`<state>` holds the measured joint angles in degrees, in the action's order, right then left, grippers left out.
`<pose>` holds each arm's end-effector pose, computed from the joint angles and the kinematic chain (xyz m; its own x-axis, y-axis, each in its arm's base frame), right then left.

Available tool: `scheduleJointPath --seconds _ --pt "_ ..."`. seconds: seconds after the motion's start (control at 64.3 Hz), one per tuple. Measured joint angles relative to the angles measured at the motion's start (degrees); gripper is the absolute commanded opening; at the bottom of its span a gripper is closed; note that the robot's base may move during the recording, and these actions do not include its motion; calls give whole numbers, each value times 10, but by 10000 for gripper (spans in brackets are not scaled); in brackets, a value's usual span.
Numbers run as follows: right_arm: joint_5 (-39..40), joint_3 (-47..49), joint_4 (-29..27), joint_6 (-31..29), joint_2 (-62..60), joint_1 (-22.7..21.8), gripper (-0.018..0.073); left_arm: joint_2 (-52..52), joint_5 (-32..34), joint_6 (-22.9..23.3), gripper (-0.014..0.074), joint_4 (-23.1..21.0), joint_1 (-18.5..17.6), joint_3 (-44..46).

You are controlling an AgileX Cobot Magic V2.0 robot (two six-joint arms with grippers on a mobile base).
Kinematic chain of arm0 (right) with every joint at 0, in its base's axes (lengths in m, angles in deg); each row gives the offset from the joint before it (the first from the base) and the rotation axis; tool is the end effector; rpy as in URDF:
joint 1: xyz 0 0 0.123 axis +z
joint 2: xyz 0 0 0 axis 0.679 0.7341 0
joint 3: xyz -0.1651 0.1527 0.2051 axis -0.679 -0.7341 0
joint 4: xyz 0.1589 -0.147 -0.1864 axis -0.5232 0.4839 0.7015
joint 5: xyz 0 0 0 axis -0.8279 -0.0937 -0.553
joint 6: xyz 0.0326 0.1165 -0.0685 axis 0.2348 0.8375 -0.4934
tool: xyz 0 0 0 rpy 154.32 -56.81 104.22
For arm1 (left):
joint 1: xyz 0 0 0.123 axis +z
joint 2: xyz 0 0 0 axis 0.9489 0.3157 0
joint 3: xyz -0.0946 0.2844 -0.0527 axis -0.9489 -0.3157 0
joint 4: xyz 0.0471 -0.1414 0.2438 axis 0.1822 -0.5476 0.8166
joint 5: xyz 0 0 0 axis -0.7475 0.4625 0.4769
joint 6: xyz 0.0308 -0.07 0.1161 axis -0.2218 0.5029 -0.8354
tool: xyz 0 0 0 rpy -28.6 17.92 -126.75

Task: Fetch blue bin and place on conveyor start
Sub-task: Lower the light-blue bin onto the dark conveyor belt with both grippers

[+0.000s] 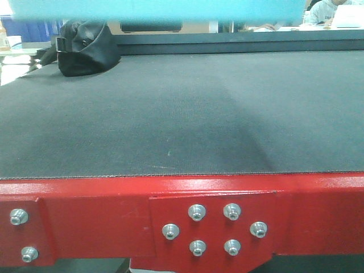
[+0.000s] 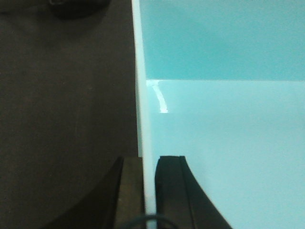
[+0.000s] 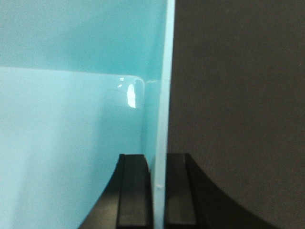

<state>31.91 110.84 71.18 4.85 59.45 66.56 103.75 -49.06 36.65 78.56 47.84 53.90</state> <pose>0.4147 0.1399 0.3780 -0.6883 -0.0082 -0.7254 -0.0140 0.9999 0.0020 0.3884 -0.1288 0.3872 -0.5963 -0.0263 -0.8023 0.0251 0.9984 -0.0513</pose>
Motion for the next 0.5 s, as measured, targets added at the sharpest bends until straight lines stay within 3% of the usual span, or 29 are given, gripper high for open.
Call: scheduleJointPath --seconds 0.28,0.497 --pt "77 -113 -4 53 33 -19 -163 74 53 1 -111 -22 19 -54" --pt "103 -124 -7 65 79 -24 -163 127 58 1 -111 -22 22 -55"
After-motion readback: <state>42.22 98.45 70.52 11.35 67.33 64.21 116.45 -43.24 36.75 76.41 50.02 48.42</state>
